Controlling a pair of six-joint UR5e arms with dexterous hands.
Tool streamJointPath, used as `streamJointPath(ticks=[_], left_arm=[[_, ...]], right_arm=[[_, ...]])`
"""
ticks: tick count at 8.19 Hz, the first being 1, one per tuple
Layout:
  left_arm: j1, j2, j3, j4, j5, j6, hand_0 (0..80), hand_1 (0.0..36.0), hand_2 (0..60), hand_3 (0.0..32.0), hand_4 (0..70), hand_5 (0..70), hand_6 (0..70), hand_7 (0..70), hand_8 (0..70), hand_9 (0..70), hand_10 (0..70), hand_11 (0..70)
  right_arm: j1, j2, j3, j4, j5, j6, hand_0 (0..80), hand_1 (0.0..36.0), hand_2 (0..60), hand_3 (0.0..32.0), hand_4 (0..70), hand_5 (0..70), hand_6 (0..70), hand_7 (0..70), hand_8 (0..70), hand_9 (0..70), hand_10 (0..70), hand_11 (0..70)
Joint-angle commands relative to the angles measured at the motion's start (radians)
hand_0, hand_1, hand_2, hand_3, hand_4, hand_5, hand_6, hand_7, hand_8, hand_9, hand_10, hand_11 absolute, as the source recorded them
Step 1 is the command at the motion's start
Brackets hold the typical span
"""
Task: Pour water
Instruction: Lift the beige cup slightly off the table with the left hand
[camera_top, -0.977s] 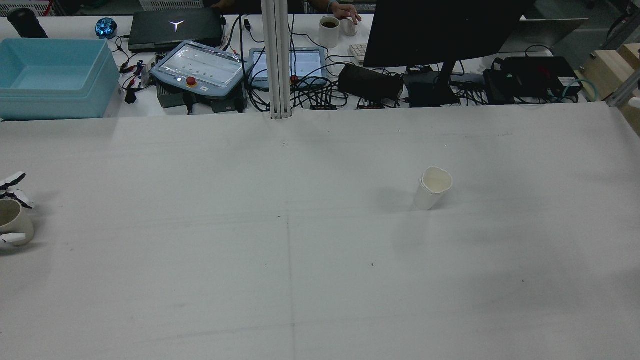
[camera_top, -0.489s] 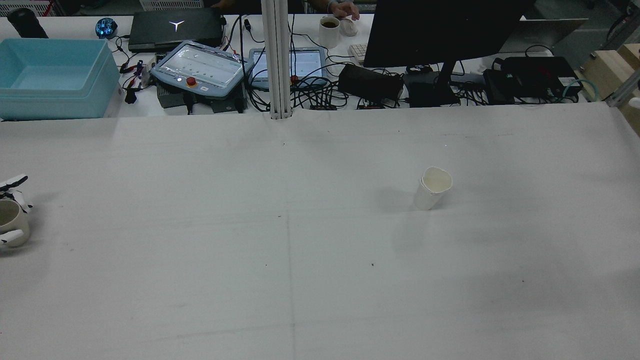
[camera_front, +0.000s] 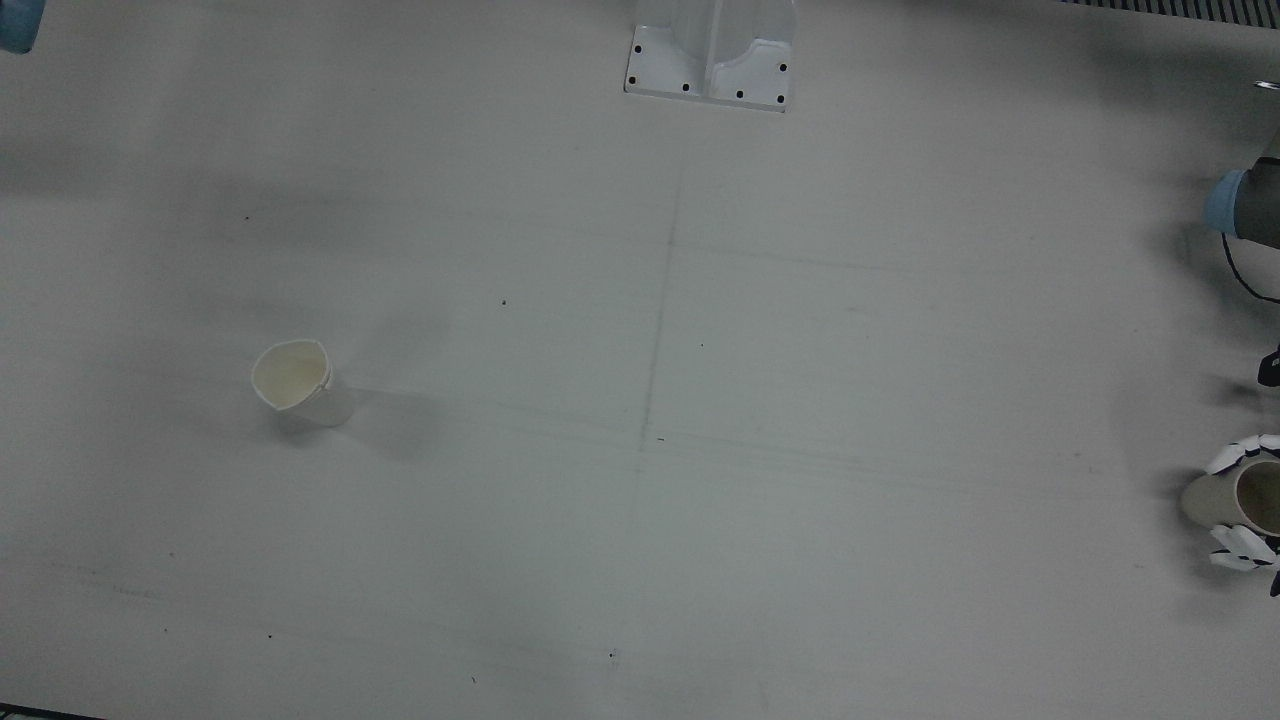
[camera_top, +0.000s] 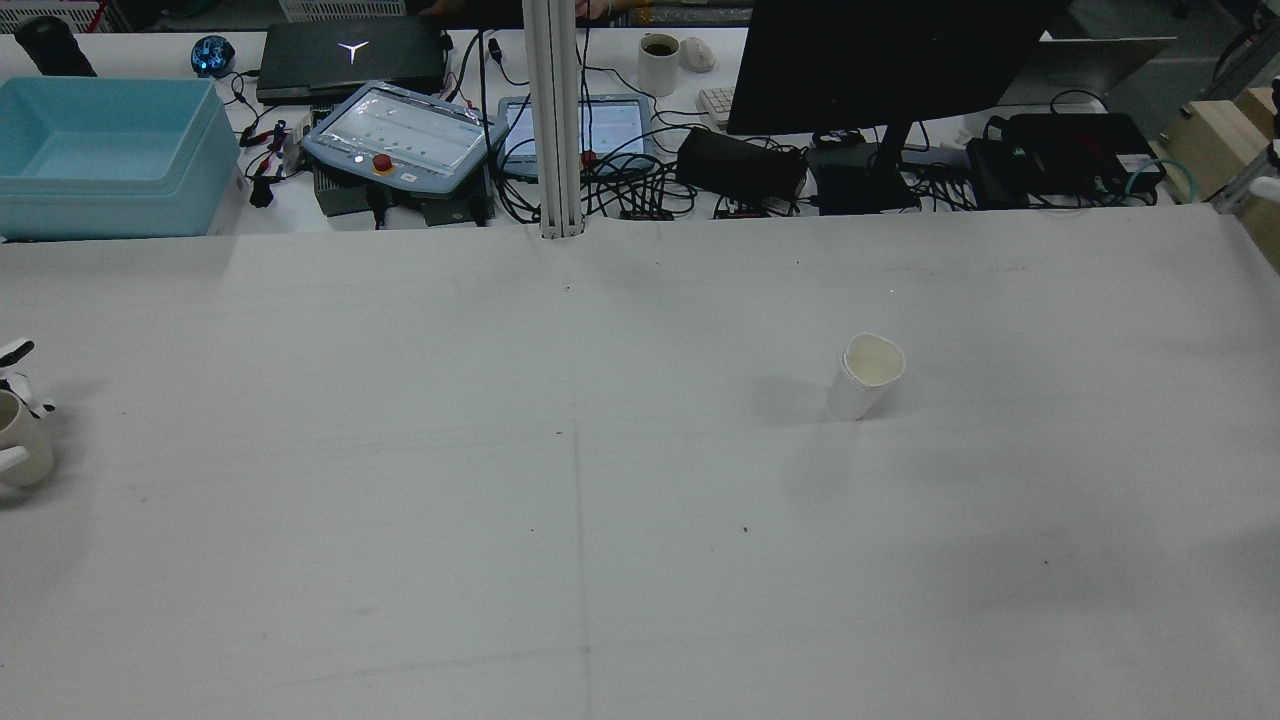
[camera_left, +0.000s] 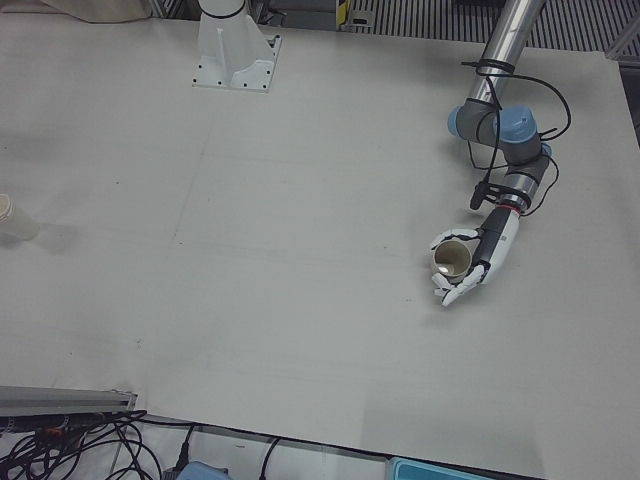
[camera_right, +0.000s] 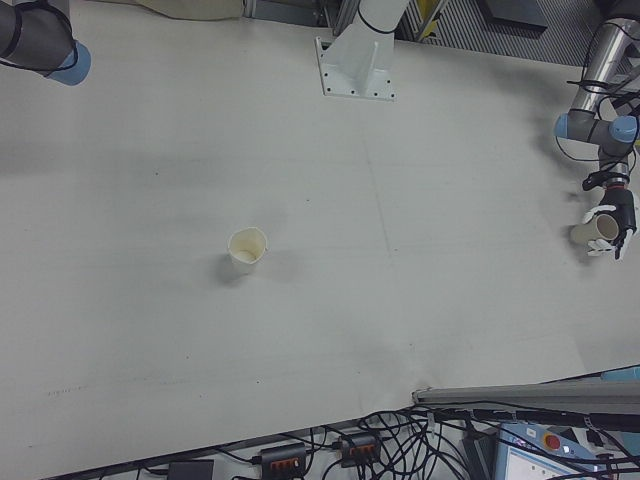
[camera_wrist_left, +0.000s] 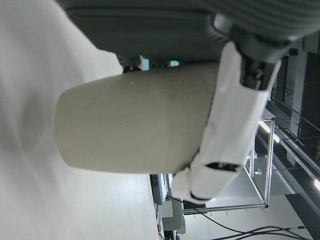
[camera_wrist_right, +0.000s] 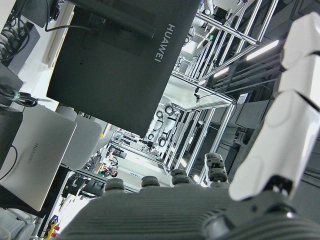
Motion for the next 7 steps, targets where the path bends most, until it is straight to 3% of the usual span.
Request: streamJointPath(ticks=[1,2,3,5,6,7], left_arm=[[-0.004,0.002,-0.019,-0.001,-0.02,-0.097,80.0,36.0,37.4,0.0,21.6,1.6,25.4,50.1,30.0,44.5,15.7,28.1],[-0.004,0.022,-0.052,0.016,-0.024,-0.118,80.0,36.0,38.0,0.0,22.1,1.4,25.4,50.9,29.9,44.6,15.3,27.6],[-0.005,0.039,-0.077,0.025,-0.023,-0.125,80.0,36.0,38.6,0.0,22.7,1.5,25.6,51.7,30.2,45.0,15.4,27.7],[-0.007,0.088,-0.106,0.047,-0.023,-0.152,80.0,36.0,40.1,0.0,23.1,1.5,26.1,50.4,29.9,44.3,15.2,27.3],[-0.007,0.132,-0.122,0.047,-0.023,-0.167,80.0,36.0,40.1,0.0,23.4,1.5,26.4,50.3,30.2,44.5,15.2,27.3],[-0.012,0.169,-0.143,0.045,-0.02,-0.175,80.0,36.0,40.3,0.0,23.9,1.6,26.8,50.5,30.5,44.9,15.3,27.4]], right_arm=[[-0.02,0.022,-0.005,0.002,0.024,-0.006,46.6,14.0,14.0,15.8,0.3,9.9,0.6,5.1,0.0,0.0,0.6,2.4],[-0.045,0.017,0.01,0.01,0.076,-0.015,46.9,14.6,13.0,14.0,0.0,5.4,0.0,0.3,0.0,0.0,0.6,2.6],[-0.115,0.016,0.001,0.065,0.148,-0.016,47.3,15.0,11.4,14.0,0.0,3.4,0.0,0.0,0.0,0.0,0.6,2.7],[-0.489,0.02,-0.014,0.155,0.513,0.091,48.8,16.8,11.5,5.8,0.0,3.4,0.0,0.0,0.0,0.0,1.4,3.9],[-0.599,0.025,-0.007,0.149,0.594,0.113,50.8,18.9,12.4,6.4,0.3,6.4,0.0,0.3,0.0,0.0,0.4,2.7],[-0.661,0.041,-0.011,0.146,0.6,0.1,51.7,19.9,12.2,6.2,1.1,6.9,0.0,0.7,0.0,0.0,0.5,2.9]])
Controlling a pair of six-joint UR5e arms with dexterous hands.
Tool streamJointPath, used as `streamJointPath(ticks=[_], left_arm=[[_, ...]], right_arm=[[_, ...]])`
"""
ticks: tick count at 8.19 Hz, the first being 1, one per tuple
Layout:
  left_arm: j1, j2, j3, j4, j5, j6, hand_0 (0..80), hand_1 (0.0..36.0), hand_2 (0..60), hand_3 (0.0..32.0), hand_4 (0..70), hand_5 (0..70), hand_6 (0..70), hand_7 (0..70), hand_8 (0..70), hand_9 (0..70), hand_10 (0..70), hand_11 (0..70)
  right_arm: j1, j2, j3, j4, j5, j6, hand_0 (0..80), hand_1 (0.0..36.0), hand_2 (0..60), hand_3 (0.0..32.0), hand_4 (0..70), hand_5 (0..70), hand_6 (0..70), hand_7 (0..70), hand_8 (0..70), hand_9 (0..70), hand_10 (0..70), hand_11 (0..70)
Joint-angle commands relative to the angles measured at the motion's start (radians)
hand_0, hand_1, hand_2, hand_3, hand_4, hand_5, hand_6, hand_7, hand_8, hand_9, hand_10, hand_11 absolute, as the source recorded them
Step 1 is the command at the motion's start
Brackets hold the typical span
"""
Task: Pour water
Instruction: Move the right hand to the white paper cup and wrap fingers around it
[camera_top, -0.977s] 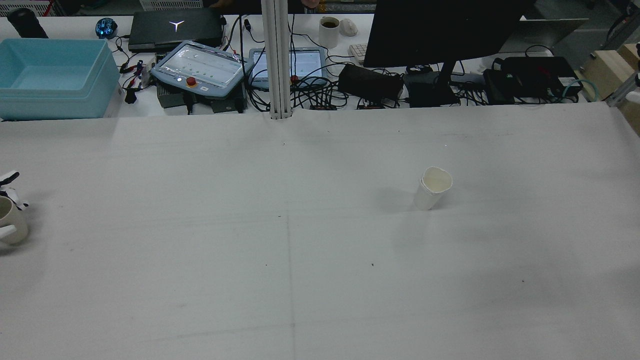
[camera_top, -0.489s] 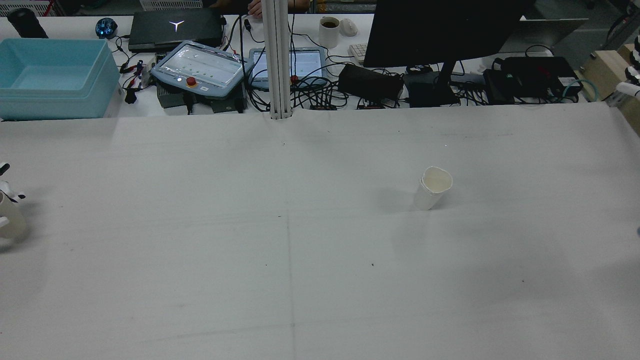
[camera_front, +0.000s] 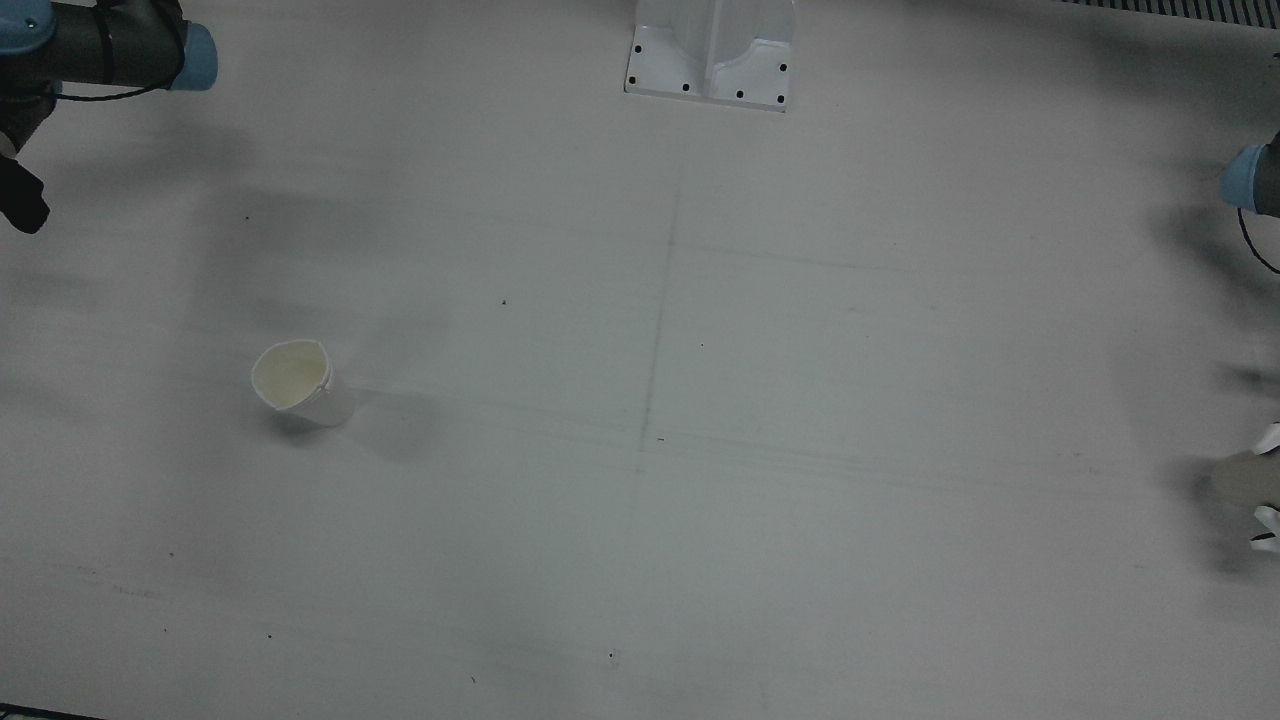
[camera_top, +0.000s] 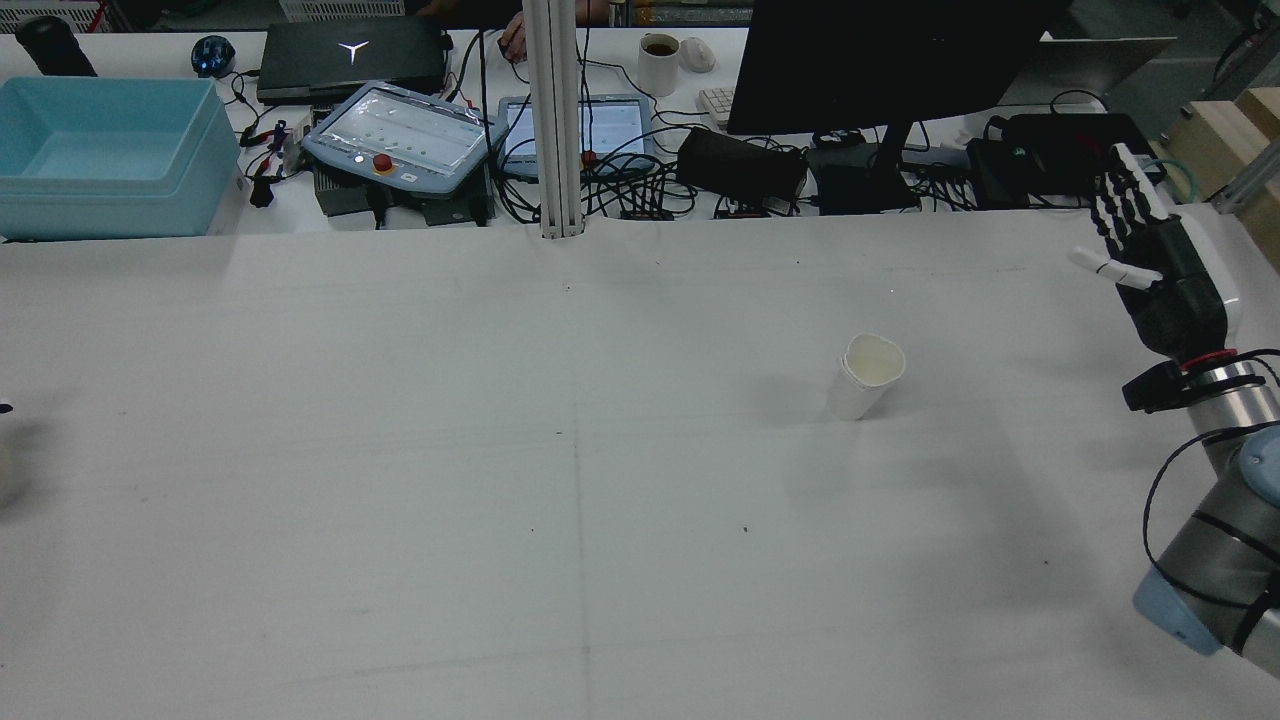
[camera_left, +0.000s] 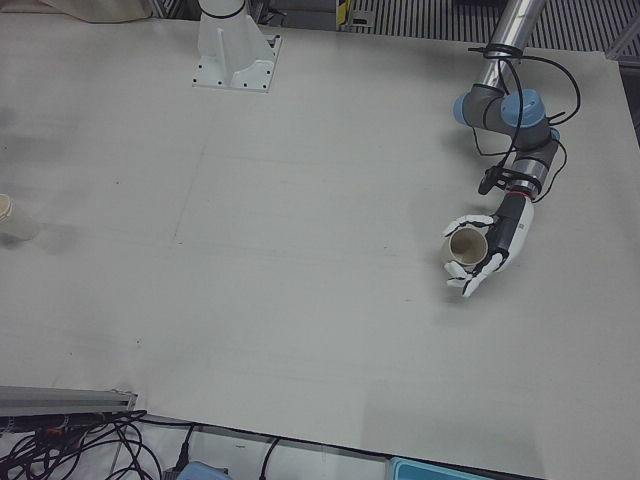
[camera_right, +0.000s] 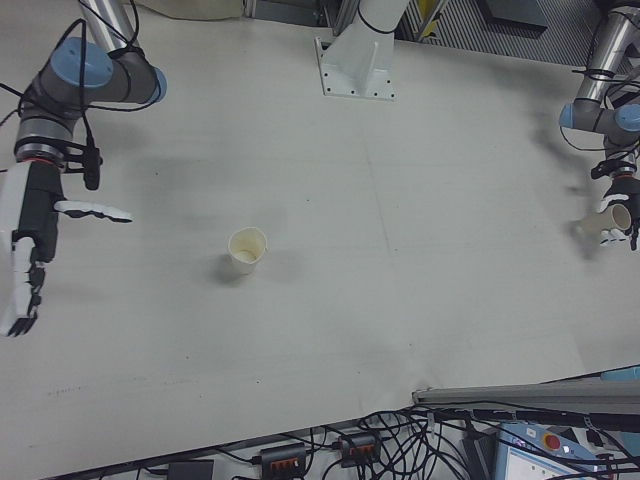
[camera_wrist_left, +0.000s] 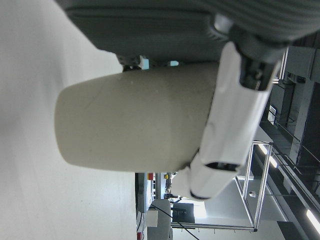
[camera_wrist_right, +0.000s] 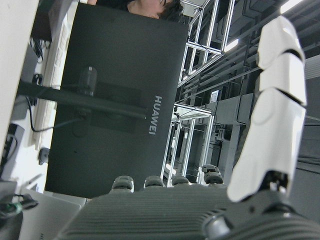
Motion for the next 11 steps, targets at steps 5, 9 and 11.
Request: streamJointPath(ticks=[5,9,11], left_arm=[[-0.007,0.093,-0.042,0.0,0.009,-0.029,80.0,36.0,41.3,0.0,25.3,1.8,28.0,51.0,31.9,46.3,15.5,27.8],[-0.004,0.092,-0.039,0.002,0.011,-0.026,80.0,36.0,42.7,0.0,25.1,1.9,28.4,50.8,32.6,47.0,15.8,28.1],[-0.004,0.081,-0.039,0.006,0.009,-0.019,80.0,36.0,43.1,0.0,25.3,2.0,29.0,50.7,33.1,47.5,16.0,28.4]], right_arm=[[-0.309,0.051,0.021,-0.114,0.13,-0.024,62.3,29.7,13.6,12.2,0.0,3.8,0.0,0.6,0.0,0.0,0.0,1.0],[-0.36,0.138,0.03,-0.114,0.136,-0.102,59.4,27.5,14.3,12.6,0.0,4.5,0.0,0.7,0.0,0.0,0.0,1.6],[-0.374,0.135,0.03,-0.112,0.139,-0.098,58.7,26.9,13.6,13.4,0.0,4.1,0.0,0.0,0.0,0.0,0.0,1.6]])
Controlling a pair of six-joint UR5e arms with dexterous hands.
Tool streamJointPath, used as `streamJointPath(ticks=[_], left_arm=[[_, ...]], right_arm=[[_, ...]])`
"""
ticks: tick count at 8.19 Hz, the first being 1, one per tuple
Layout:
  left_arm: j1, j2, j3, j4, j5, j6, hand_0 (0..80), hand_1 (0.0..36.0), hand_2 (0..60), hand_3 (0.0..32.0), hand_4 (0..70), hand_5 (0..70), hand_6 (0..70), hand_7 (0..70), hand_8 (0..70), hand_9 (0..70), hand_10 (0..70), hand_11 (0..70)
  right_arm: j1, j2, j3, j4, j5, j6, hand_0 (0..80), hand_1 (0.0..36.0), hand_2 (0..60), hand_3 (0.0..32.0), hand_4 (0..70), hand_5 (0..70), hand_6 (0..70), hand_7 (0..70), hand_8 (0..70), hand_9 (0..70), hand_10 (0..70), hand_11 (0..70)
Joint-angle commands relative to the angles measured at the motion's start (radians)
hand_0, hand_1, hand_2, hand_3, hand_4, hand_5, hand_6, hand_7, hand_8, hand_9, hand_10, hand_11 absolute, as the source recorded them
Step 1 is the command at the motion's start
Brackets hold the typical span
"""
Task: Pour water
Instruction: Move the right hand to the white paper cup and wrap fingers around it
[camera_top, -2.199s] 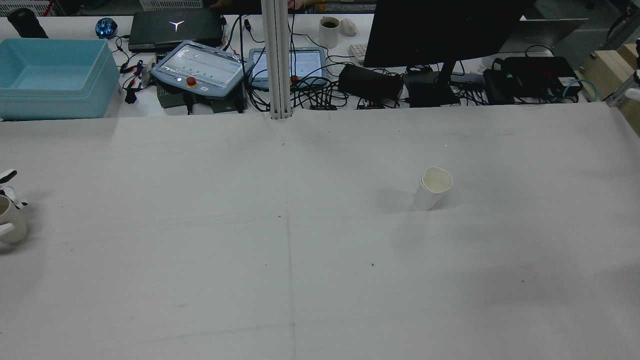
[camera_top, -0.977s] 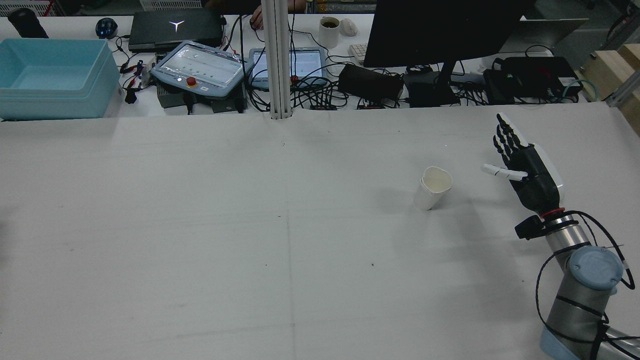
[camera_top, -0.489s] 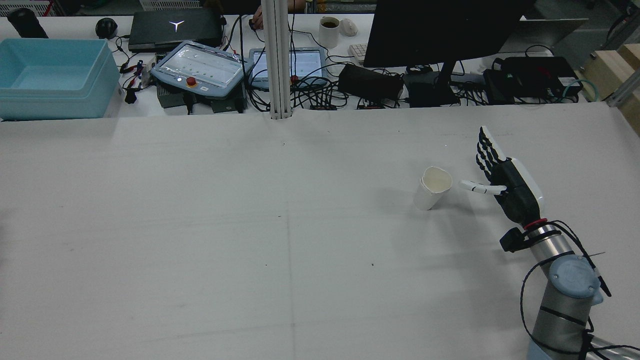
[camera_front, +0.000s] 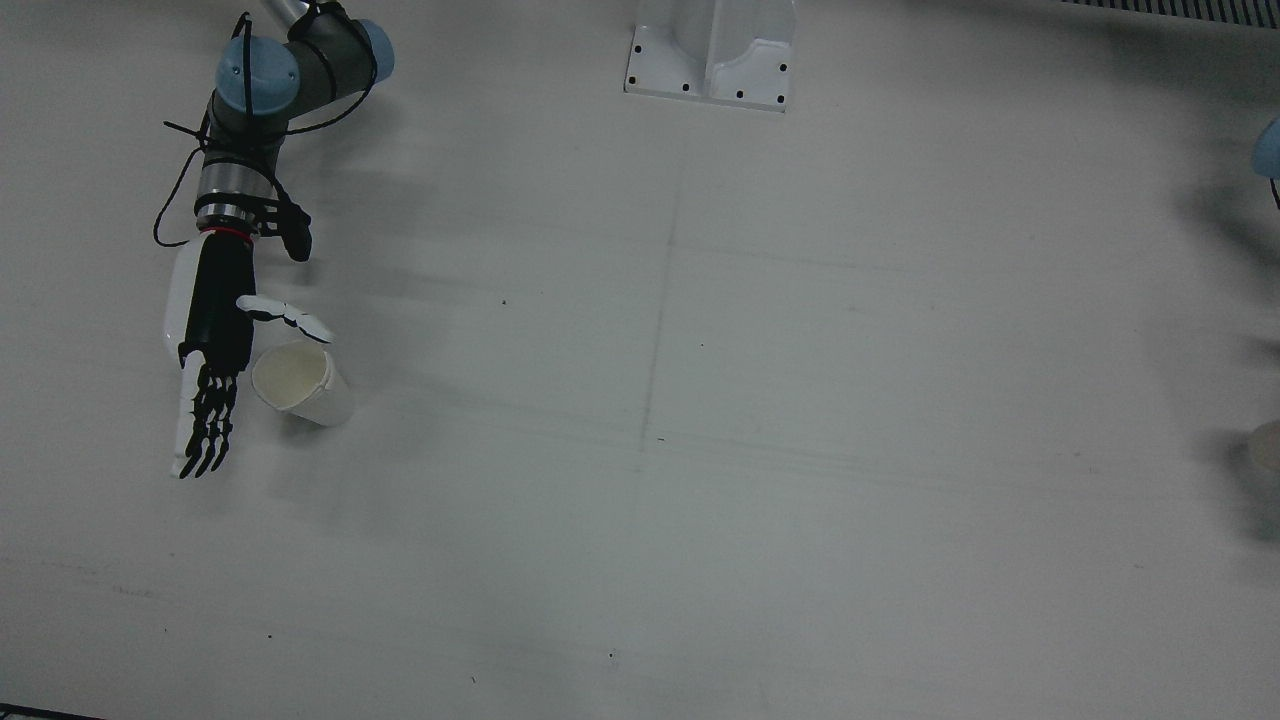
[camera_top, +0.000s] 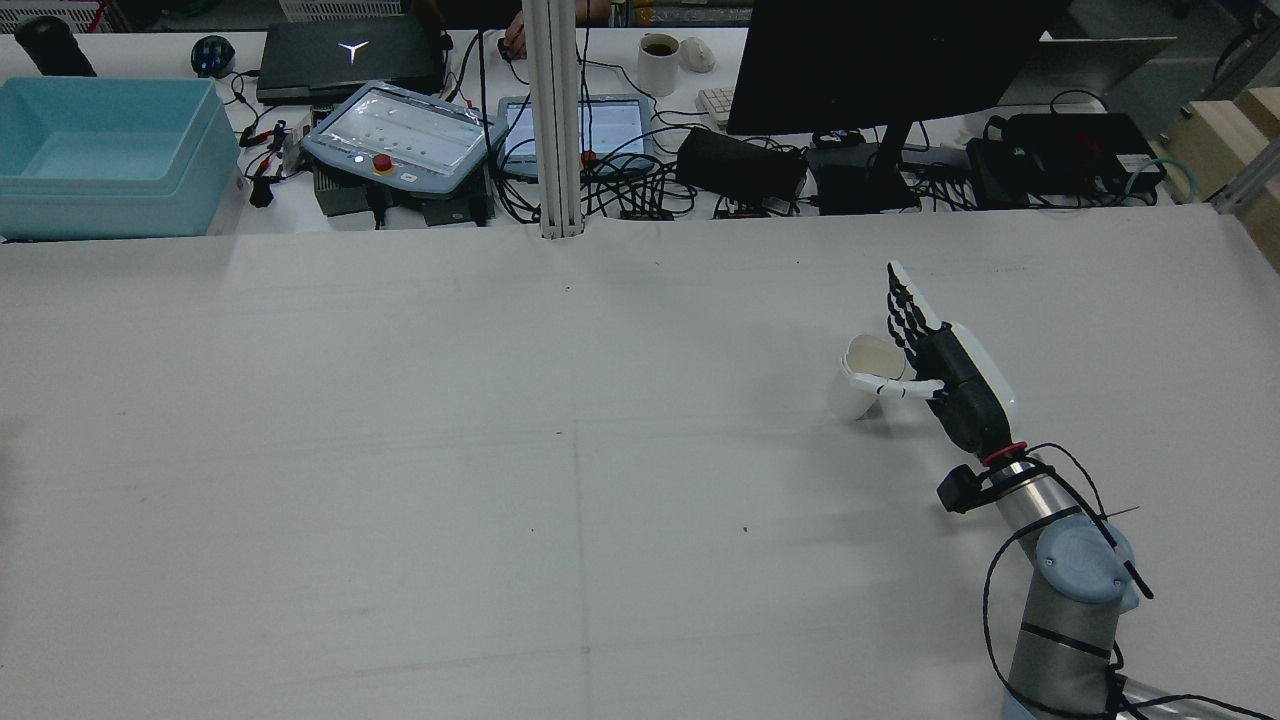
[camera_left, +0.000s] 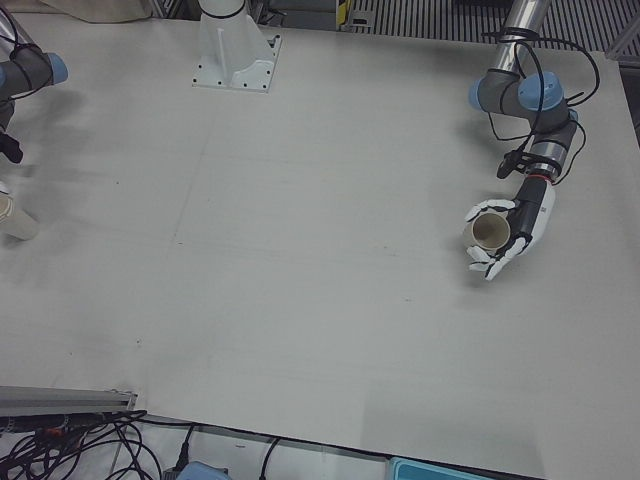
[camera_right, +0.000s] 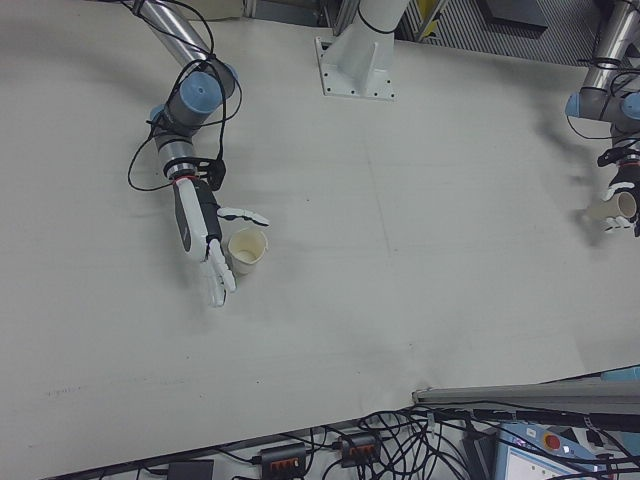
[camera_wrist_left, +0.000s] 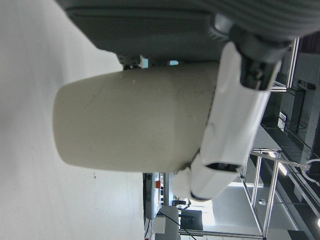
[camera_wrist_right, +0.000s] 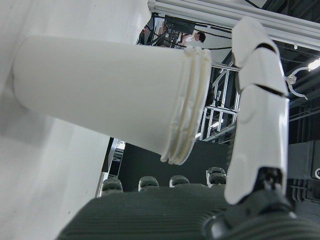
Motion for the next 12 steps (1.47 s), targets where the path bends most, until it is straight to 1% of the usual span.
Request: streamJointPath(ticks=[1,2,3,4,5,7,8,9,10,12], left_arm=[[0.002,-0.013,0.0,0.008,-0.001,0.007,80.0,36.0,42.6,0.0,25.3,2.1,29.2,50.5,33.4,47.7,16.1,28.5],[0.002,-0.013,0.003,0.01,-0.001,0.01,80.0,36.0,42.6,0.0,25.1,2.2,29.5,50.4,33.5,47.8,16.1,28.5],[0.004,-0.014,0.003,0.013,-0.001,0.012,80.0,36.0,42.8,0.0,25.2,2.2,29.9,50.4,33.7,47.9,16.2,28.6],[0.004,-0.014,0.002,0.017,-0.001,0.01,80.0,36.0,43.7,0.0,25.3,2.3,30.4,50.6,33.9,48.1,16.1,28.6],[0.002,-0.022,0.002,0.022,0.0,0.01,80.0,36.0,42.6,0.0,25.8,2.3,30.5,50.5,34.0,48.1,16.2,28.6],[0.002,-0.022,0.002,0.022,-0.001,0.01,80.0,36.0,42.1,0.0,25.9,2.4,30.8,50.4,34.1,48.2,16.2,28.7],[0.002,-0.022,0.002,0.022,-0.001,0.01,80.0,36.0,42.4,0.0,25.8,2.4,30.8,50.2,34.1,48.1,16.2,28.6],[0.001,-0.02,0.002,0.022,-0.001,0.009,80.0,36.0,42.1,0.0,25.8,2.3,30.6,50.7,34.2,48.4,16.2,28.6],[0.001,-0.019,0.002,0.022,-0.001,0.007,80.0,36.0,40.0,0.0,26.5,2.3,30.8,53.9,35.1,50.0,16.2,28.6],[0.001,-0.017,0.0,0.022,-0.001,0.006,80.0,36.0,41.0,0.0,26.4,2.2,30.6,53.2,34.6,49.2,16.1,28.5]], right_arm=[[-0.013,-0.004,0.0,0.003,0.004,0.002,58.7,26.9,13.4,13.2,0.0,3.9,0.0,0.0,0.0,0.0,0.0,1.6],[-0.01,-0.013,-0.003,0.006,0.005,0.007,59.7,27.7,13.3,12.8,0.0,4.0,0.0,0.0,0.0,0.0,0.0,2.0],[-0.013,-0.015,-0.009,0.006,0.005,0.007,61.8,29.2,12.6,11.0,0.0,1.6,0.0,0.0,0.0,0.0,0.0,2.3],[-0.018,-0.009,-0.012,0.006,0.005,0.001,62.3,30.1,13.8,9.8,0.0,0.0,0.0,0.0,0.0,0.0,0.0,2.4],[-0.021,-0.002,-0.018,0.007,0.008,-0.004,58.4,27.8,15.8,10.4,0.0,0.0,0.0,0.0,0.0,0.0,0.0,2.4],[-0.025,-0.002,-0.02,0.007,0.008,-0.016,57.1,26.9,16.4,10.0,0.0,0.1,0.0,0.0,0.0,0.0,0.0,2.9],[-0.028,-0.001,-0.02,0.007,0.01,-0.03,56.2,25.9,16.3,9.8,0.0,0.1,0.0,0.0,0.0,0.0,0.1,3.0],[-0.029,0.002,-0.02,0.007,0.01,-0.03,56.7,26.0,15.5,6.2,0.0,0.0,0.0,0.0,0.0,0.0,0.1,2.9],[-0.029,0.001,-0.02,0.007,0.01,-0.03,58.1,26.6,14.0,1.6,0.0,0.0,0.0,0.0,0.0,0.0,0.0,2.6],[-0.029,0.001,-0.02,0.007,0.01,-0.03,57.8,26.2,13.0,0.0,0.0,0.7,0.0,0.0,0.0,0.0,0.0,2.8]])
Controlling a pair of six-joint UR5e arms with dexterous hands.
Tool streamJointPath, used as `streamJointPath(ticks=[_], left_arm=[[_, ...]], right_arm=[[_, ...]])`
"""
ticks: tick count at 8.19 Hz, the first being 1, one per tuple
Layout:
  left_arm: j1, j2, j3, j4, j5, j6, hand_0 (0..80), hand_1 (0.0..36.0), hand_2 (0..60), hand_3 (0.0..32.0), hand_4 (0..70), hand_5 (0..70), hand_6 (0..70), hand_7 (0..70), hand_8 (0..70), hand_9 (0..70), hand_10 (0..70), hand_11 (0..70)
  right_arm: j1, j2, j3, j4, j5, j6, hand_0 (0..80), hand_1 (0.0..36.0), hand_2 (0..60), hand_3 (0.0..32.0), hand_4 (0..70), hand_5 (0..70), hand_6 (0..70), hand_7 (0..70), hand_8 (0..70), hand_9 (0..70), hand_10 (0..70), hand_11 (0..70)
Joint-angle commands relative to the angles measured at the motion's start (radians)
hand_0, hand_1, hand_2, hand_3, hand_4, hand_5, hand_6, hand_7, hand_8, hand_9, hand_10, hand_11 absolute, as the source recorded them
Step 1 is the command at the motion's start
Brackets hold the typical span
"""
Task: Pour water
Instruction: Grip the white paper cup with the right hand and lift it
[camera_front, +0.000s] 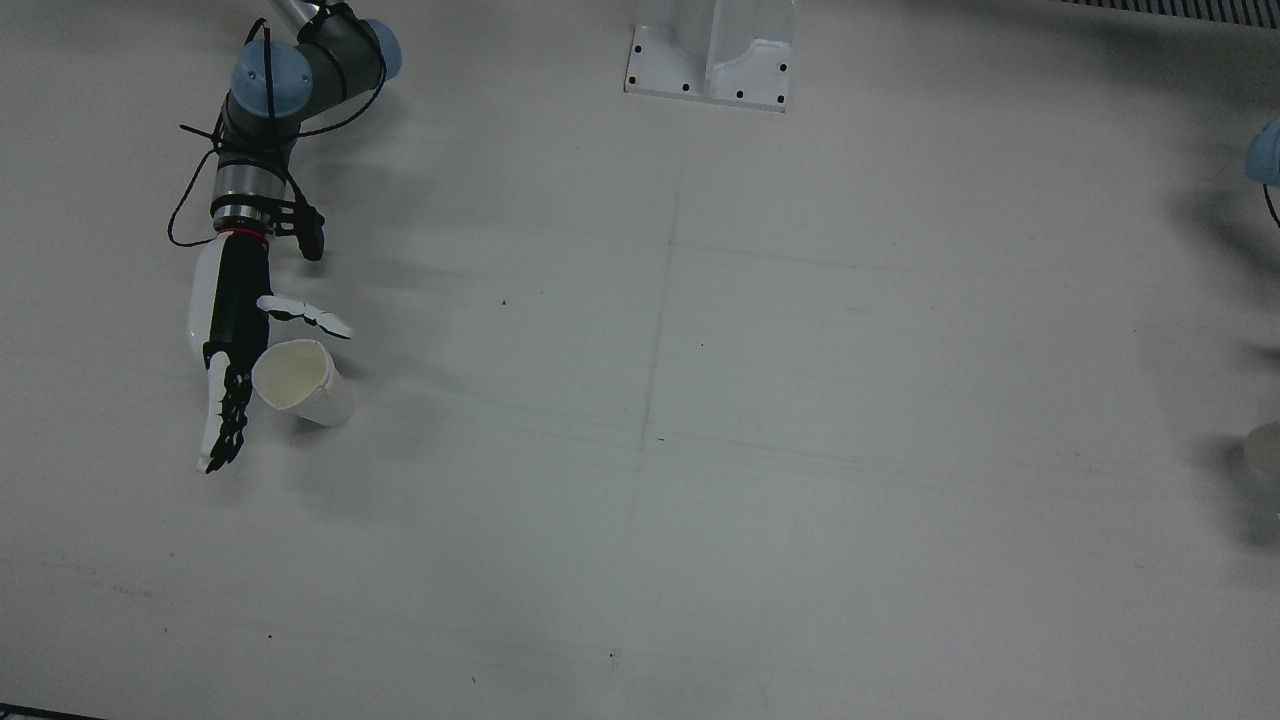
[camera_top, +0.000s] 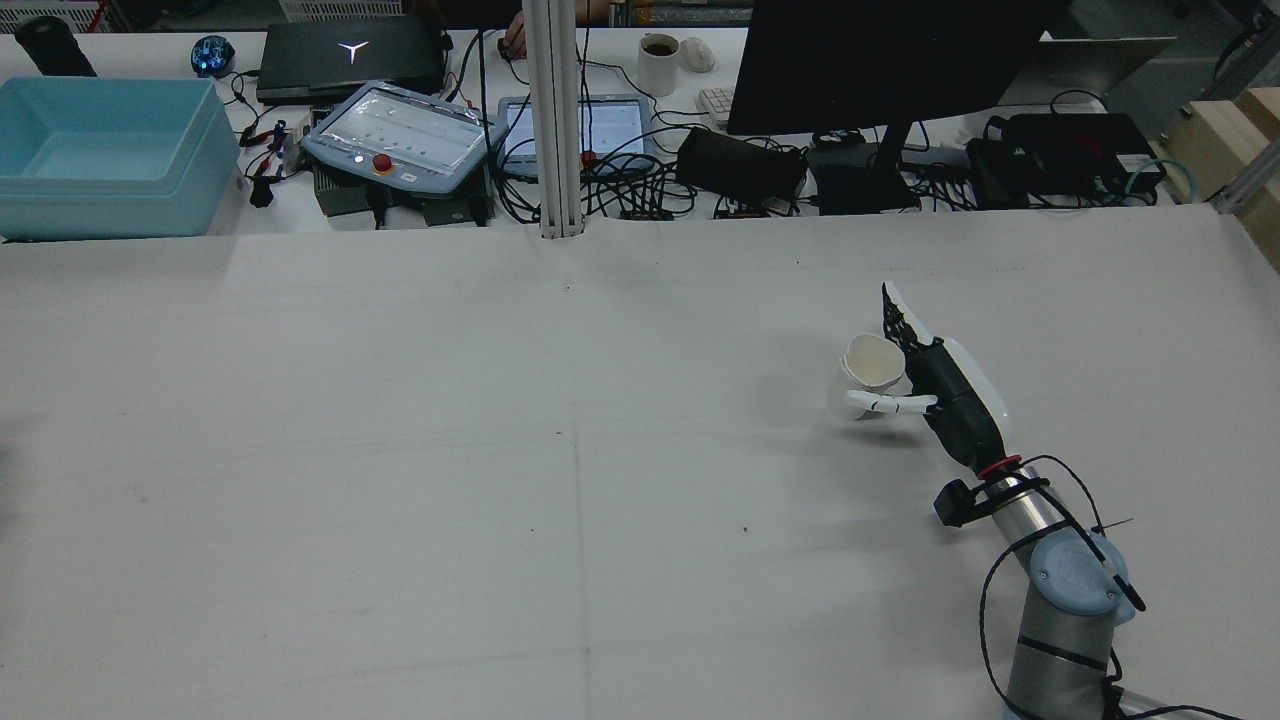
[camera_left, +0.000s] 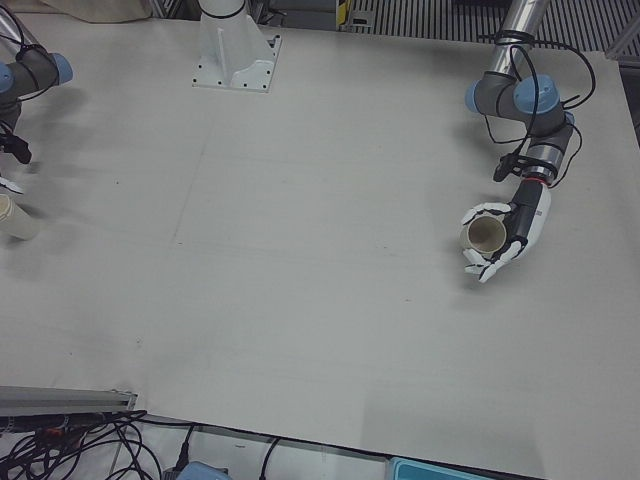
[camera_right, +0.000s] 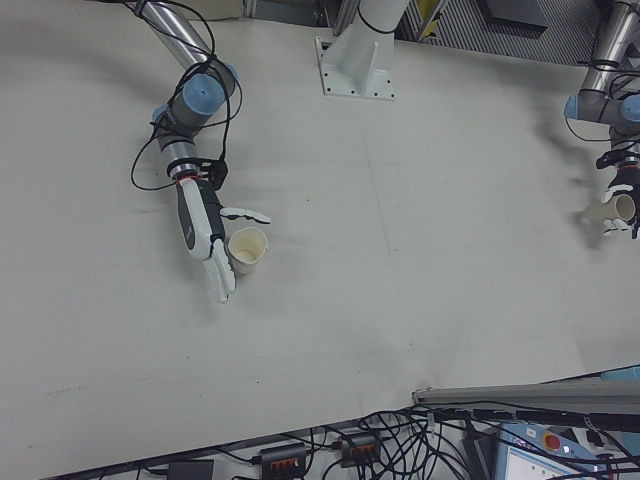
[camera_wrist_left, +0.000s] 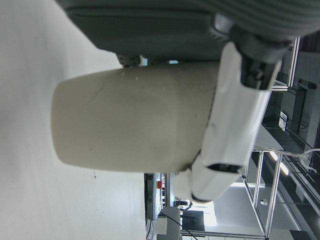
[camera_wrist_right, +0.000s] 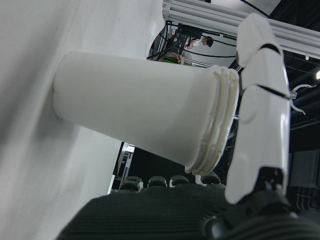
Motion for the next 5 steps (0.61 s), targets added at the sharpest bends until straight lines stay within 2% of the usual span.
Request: streamJointPath(ticks=[1,3,5], left_arm=[[0.0,0.0,-0.001,0.0,0.0,0.0,80.0,36.0,41.2,0.0,26.3,2.3,30.6,53.1,34.6,49.3,16.0,28.4],[0.0,-0.002,0.001,0.0,0.0,0.0,80.0,36.0,41.9,0.0,26.2,2.3,30.7,53.1,34.7,49.3,16.0,28.4],[0.0,-0.002,0.002,0.0,0.0,0.002,80.0,36.0,41.0,0.0,26.4,2.3,30.7,52.7,34.6,49.2,16.0,28.4]], right_arm=[[0.0,0.0,0.0,0.0,0.0,-0.002,57.8,26.2,13.0,0.0,0.1,0.7,0.0,0.0,0.0,0.0,0.4,3.5],[-0.003,0.006,-0.024,0.003,0.0,-0.018,56.1,24.9,13.9,0.0,1.4,1.2,0.0,0.0,0.0,0.0,1.1,4.3],[-0.01,0.038,-0.057,0.003,0.0,-0.018,55.0,24.3,14.9,0.0,2.2,1.6,0.3,0.0,0.0,0.0,1.7,5.1]])
